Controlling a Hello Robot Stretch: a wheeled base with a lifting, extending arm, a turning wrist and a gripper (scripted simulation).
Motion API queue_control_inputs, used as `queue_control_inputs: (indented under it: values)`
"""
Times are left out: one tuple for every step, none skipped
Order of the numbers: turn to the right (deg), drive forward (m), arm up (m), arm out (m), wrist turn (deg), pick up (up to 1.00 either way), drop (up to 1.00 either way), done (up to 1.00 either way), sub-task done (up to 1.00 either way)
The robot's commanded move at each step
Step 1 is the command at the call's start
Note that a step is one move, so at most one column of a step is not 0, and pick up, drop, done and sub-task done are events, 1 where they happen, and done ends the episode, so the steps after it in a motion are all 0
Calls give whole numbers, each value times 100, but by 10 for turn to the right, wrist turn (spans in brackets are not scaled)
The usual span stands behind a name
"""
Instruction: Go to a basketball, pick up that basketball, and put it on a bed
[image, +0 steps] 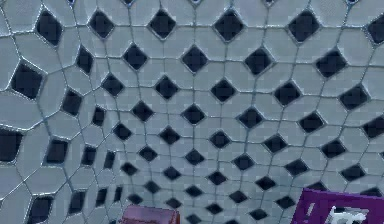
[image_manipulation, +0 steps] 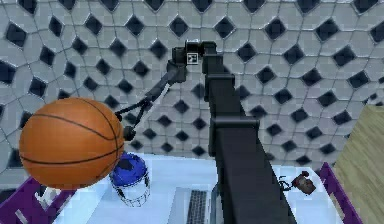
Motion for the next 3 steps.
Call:
queue_control_inputs:
  values:
    - [0,0,0,0,450,0,0,0,0]
    - [0,0,0,0,450,0,0,0,0]
    - [0,0,0,0,390,0,0,0,0]
